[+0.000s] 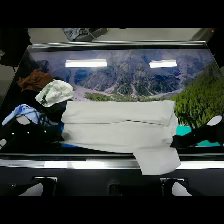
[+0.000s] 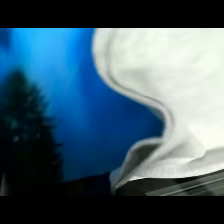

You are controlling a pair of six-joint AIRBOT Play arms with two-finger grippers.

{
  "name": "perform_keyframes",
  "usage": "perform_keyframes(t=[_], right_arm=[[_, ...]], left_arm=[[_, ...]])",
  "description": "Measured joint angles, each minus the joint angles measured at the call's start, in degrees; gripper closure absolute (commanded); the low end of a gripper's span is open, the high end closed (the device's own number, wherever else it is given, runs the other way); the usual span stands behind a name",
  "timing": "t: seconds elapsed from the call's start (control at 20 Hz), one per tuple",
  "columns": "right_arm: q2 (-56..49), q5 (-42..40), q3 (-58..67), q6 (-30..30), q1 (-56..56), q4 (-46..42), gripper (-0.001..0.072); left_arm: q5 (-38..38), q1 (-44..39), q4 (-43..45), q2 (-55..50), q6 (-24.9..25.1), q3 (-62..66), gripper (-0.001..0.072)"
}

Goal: Fold the shirts.

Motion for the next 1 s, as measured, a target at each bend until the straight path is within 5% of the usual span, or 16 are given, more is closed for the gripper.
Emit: perform_keyframes(t=[0.3,0.7,1.0], right_arm=[[3.6,-3.7,11.7,0.6,0.1,7.2,0.0668],[-9.2,-29.4,20.6,2.2,8.5,17.6,0.0667],[-20.0,-34.7,23.9,4.3,10.0,18.9,0.0663]], left_arm=[[0.3,-0.4,-1.4,1.0,-3.1,13.1,0.0675],[0.8,-2.0,-2.3,-21.3,-5.0,36.9,0.0673],[-1.3,-3.1,-3.1,-34.7,-6.1,46.3,0.0658]])
